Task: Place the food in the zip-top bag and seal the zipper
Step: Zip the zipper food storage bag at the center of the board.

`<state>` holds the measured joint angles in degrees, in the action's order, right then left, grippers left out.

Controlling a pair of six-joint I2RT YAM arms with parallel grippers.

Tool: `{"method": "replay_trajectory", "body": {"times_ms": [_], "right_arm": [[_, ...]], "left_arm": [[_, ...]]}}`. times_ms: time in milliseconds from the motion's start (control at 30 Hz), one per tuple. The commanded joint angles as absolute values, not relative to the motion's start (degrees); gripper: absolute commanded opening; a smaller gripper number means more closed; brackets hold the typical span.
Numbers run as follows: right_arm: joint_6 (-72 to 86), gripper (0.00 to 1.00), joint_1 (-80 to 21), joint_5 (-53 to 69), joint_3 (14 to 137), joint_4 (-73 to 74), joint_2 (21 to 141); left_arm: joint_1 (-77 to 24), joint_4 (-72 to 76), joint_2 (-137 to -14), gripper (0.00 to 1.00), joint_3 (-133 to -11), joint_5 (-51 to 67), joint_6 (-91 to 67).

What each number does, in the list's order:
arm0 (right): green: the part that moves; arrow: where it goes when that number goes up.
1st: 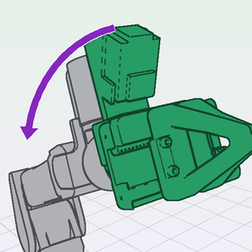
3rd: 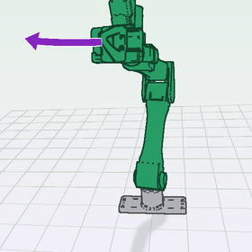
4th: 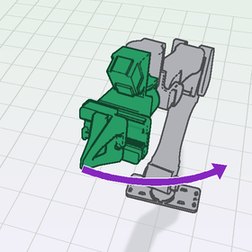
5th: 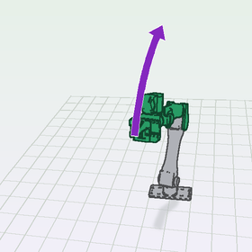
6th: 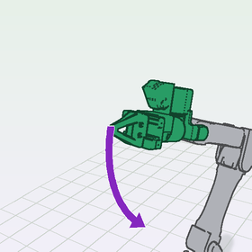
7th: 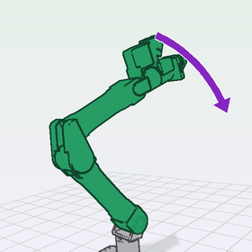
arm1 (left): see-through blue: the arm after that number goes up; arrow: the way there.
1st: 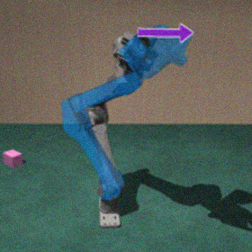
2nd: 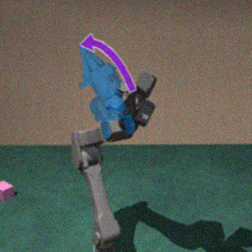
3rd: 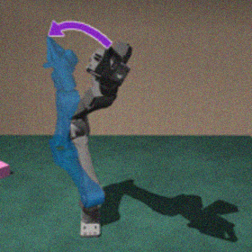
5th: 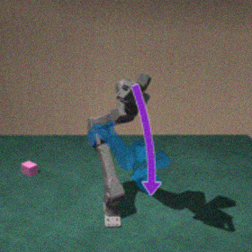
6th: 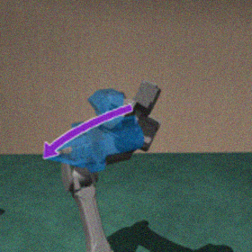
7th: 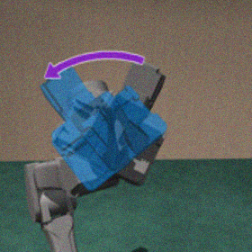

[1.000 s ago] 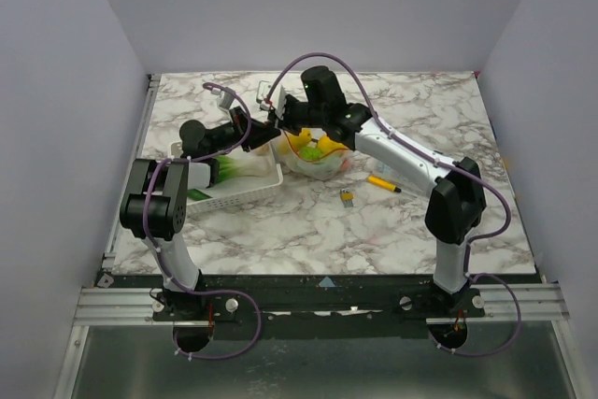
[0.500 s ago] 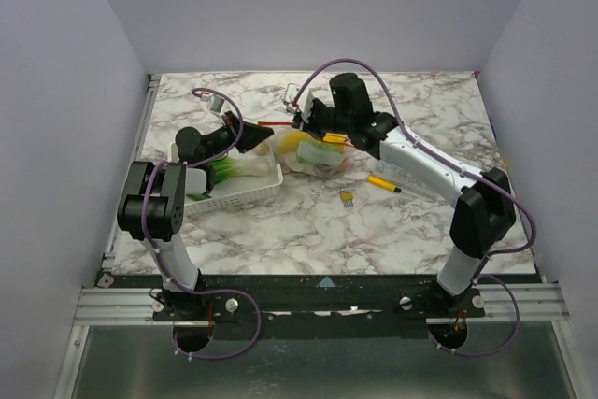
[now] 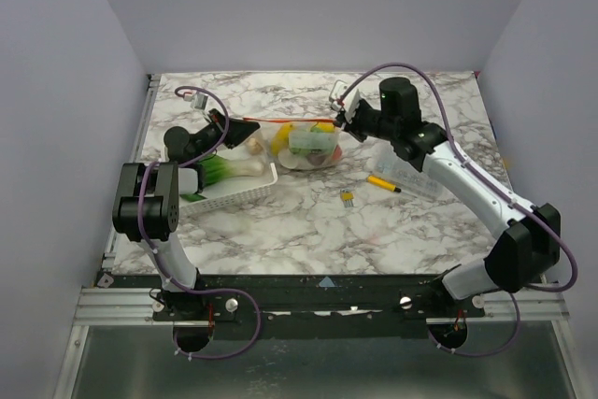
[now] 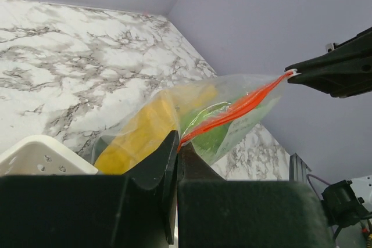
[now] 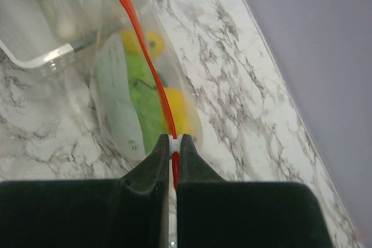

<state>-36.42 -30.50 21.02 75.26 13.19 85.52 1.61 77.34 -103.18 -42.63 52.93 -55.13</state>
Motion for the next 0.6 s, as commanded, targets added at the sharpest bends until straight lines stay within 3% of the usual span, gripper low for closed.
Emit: {"method": "replay_trajectory", "body": {"times_ms": [0,267,333,500,567], "right_arm": [[-36.1,0.0,-26.3,17.54,71.02,14.11,80.0],[-34.54,0.01,-25.04,18.5,68.09,15.57,77.39],[-33.42,0.12,-25.04,19.66,69.97,16.74,77.96],[-31.62,0.52,-28.75,14.95,74.61,17.52,79.53],[-34.15,0.73,-32.57,10.95,75.06,17.31,79.81]], "left_arm": [[3.34,77.07,-102.34,0.0,-43.83,50.07,-54.94],[3.35,78.03,-102.16,0.0,-44.3,50.7,-56.32],[3.34,78.78,-102.29,0.0,-44.14,50.85,-56.97],[3.31,82.52,-103.31,0.0,-43.78,52.2,-59.23],[3.28,82.53,-103.52,0.0,-43.85,52.42,-59.24]]}}
